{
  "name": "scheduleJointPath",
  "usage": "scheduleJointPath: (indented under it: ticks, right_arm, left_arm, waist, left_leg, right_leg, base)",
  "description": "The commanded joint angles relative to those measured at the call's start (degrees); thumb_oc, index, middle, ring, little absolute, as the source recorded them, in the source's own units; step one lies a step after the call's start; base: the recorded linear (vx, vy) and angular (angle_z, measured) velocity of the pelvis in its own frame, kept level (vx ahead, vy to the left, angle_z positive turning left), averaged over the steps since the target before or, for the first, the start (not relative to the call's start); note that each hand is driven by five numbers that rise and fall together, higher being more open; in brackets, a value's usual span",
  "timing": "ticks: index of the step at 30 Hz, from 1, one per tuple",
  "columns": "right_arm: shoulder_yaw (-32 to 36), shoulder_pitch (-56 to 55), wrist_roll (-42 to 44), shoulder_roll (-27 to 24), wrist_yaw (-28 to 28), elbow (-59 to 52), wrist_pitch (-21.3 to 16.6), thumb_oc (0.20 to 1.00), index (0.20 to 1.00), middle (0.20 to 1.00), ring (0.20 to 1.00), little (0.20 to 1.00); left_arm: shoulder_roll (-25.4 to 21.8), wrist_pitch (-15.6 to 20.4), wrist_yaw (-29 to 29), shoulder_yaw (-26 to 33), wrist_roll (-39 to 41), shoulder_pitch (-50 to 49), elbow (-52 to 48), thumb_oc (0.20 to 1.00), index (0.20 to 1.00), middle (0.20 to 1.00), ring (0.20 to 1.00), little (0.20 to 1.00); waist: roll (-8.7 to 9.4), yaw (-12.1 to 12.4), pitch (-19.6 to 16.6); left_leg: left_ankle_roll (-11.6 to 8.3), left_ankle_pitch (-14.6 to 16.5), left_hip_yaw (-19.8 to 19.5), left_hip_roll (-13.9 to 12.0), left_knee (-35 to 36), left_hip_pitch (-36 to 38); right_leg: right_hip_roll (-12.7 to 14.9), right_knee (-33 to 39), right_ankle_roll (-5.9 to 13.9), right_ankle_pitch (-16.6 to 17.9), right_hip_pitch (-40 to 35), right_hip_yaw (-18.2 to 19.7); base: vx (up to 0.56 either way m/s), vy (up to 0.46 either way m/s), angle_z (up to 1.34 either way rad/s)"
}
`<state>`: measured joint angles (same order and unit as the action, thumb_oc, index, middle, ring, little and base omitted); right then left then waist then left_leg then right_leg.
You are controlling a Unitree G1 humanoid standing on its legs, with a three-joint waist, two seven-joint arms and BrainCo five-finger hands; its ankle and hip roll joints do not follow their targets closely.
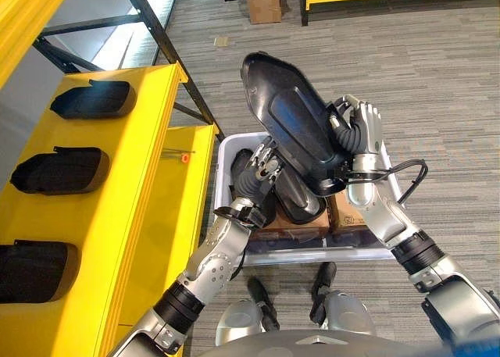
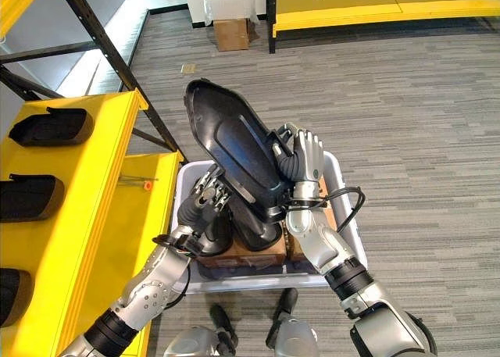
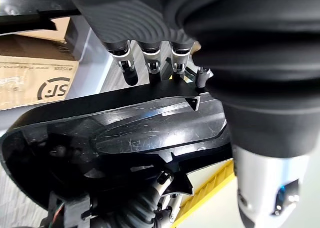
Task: Move parts from the plastic box to the shelf.
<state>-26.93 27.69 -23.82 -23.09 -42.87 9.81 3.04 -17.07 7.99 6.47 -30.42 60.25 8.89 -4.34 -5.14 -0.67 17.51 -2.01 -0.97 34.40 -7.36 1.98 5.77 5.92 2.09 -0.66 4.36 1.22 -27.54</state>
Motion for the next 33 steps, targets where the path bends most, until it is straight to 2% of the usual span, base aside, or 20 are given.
scheduleJointPath:
  ticks: [1, 5, 8, 11, 12, 14, 18, 19, 25, 28, 33]
  right_arm:
    - [-3.67, 9.82, -5.02, 4.79, 0.02, -6.15, -2.90, 0.200, 0.200, 0.200, 0.200, 0.200]
    - [-3.81, 12.61, -8.99, 5.11, 0.93, -6.78, -2.79, 0.200, 0.200, 0.200, 0.200, 0.200]
    - [-4.14, 14.22, -9.64, 5.36, 1.13, -8.14, -2.49, 0.200, 0.200, 0.200, 0.200, 0.200]
    - [-4.09, 14.65, -9.37, 5.65, 1.08, -8.63, -2.27, 0.200, 0.200, 0.200, 0.200, 0.200]
    - [-3.67, 14.96, -9.12, 6.14, 0.63, -8.84, -2.22, 0.200, 0.200, 0.200, 0.200, 0.200]
    - [-3.42, 14.98, -9.42, 6.24, 0.52, -8.96, -2.39, 0.200, 0.200, 0.200, 0.200, 0.200]
    - [-3.37, 14.90, -11.09, 6.40, 0.72, -9.59, -2.35, 0.200, 0.200, 0.200, 0.200, 0.200]
    - [-3.06, 15.04, -11.14, 6.22, 1.43, -10.15, -2.35, 0.200, 0.200, 0.200, 0.200, 0.200]
    - [-3.27, 15.09, -9.28, 6.50, 2.17, -10.23, -2.77, 0.200, 0.200, 0.200, 0.200, 0.200]
    - [-3.48, 14.68, -7.53, 7.50, 1.57, -10.78, -2.16, 0.200, 0.200, 0.200, 0.200, 0.200]
    - [-3.52, 15.36, -5.94, 8.49, 3.01, -11.04, -3.96, 0.200, 0.200, 0.200, 0.200, 0.200]
  left_arm:
    - [0.89, -0.25, -2.75, -7.87, 1.48, 4.18, -7.01, 1.000, 1.000, 1.000, 1.000, 1.000]
    - [1.64, -1.04, -3.08, -8.73, 4.41, 4.82, -6.83, 1.000, 1.000, 1.000, 1.000, 1.000]
    - [2.49, -1.79, -3.26, -9.31, 9.82, 5.17, -7.11, 1.000, 1.000, 1.000, 1.000, 1.000]
    - [3.17, -0.66, -2.75, -9.63, 9.77, 5.57, -7.19, 1.000, 1.000, 1.000, 1.000, 1.000]
    - [3.98, 2.28, -0.58, -9.80, 8.81, 5.61, -7.58, 1.000, 1.000, 1.000, 1.000, 1.000]
    - [3.94, 3.00, -0.01, -9.54, 9.34, 5.29, -7.70, 1.000, 1.000, 1.000, 1.000, 1.000]
    - [3.42, 1.32, 0.29, -8.62, 10.45, 4.15, -7.40, 1.000, 1.000, 1.000, 1.000, 1.000]
    - [3.25, 0.61, -2.06, -8.57, 10.25, 3.60, -7.24, 1.000, 1.000, 1.000, 1.000, 1.000]
    - [3.61, 2.11, -4.47, -9.17, 12.08, 3.62, -7.84, 1.000, 1.000, 1.000, 1.000, 1.000]
    - [4.53, 1.67, -4.04, -10.14, 10.74, 4.67, -8.62, 1.000, 1.000, 1.000, 1.000, 1.000]
    - [4.80, 2.25, -3.73, -11.34, 11.05, 5.76, -8.73, 1.000, 1.000, 1.000, 1.000, 1.000]
  waist:
    - [2.85, 0.07, -2.12]
    - [2.64, 0.22, -1.99]
    - [2.57, 0.22, -1.99]
    - [2.56, 0.19, -2.01]
    - [2.50, 0.19, -1.97]
    - [2.45, 0.28, -1.97]
    - [2.24, 0.54, -1.72]
    - [2.11, 0.64, -1.39]
    - [2.12, 0.56, -1.29]
    - [2.26, 0.30, -1.53]
    - [2.27, -0.15, -1.41]
  left_leg:
    - [-2.78, -0.79, 0.01, -2.61, -1.90, 0.75]
    - [-2.68, -0.70, -0.07, -2.48, -1.88, 0.64]
    - [-2.69, -0.65, -0.13, -2.49, -1.99, 0.56]
    - [-2.62, -0.58, -0.04, -2.54, -2.01, 0.59]
    - [-2.56, -0.53, 0.02, -2.42, -1.90, 0.71]
    - [-2.65, -0.54, -0.03, -2.37, -1.91, 0.64]
    - [-2.78, -0.51, -0.30, -2.28, -1.92, 0.47]
    - [-2.83, -0.55, -0.27, -2.37, -2.06, 0.31]
    - [-2.86, -0.53, -0.15, -2.42, -2.08, 0.39]
    - [-2.86, -0.55, 0.18, -2.46, -1.95, 0.56]
    - [-2.92, -0.43, 0.50, -2.50, -2.04, 0.51]
  right_leg:
    - [3.94, -1.03, 5.28, -2.02, -3.60, 0.56]
    - [3.98, -1.07, 5.28, -2.08, -3.53, 0.52]
    - [4.07, -1.22, 5.30, -2.08, -3.40, 0.58]
    - [4.17, -1.25, 5.27, -2.06, -3.44, 0.50]
    - [4.22, -1.14, 5.20, -2.03, -3.49, 0.47]
    - [4.24, -1.10, 5.21, -2.03, -3.46, 0.42]
    - [4.39, -1.29, 5.27, -2.01, -3.05, 0.31]
    - [4.53, -1.24, 5.25, -1.95, -3.05, 0.19]
    - [4.68, -1.06, 5.26, -1.86, -3.20, 0.16]
    - [4.66, -0.76, 5.26, -1.64, -3.30, 0.18]
    - [4.63, -0.82, 5.25, -1.68, -2.99, 0.30]
  base:
    - [0.00, 0.000, 0.00]
    - [0.00, 0.000, 0.00]
    - [0.00, 0.000, 0.00]
    - [0.00, 0.000, 0.00]
    - [0.00, 0.000, 0.00]
    - [0.00, 0.000, 0.00]
    - [-0.01, 0.001, 0.00]
    - [-0.04, 0.003, -0.01]
    - [-0.01, 0.000, 0.00]
    - [0.00, 0.000, 0.00]
    - [0.00, 0.000, 0.00]
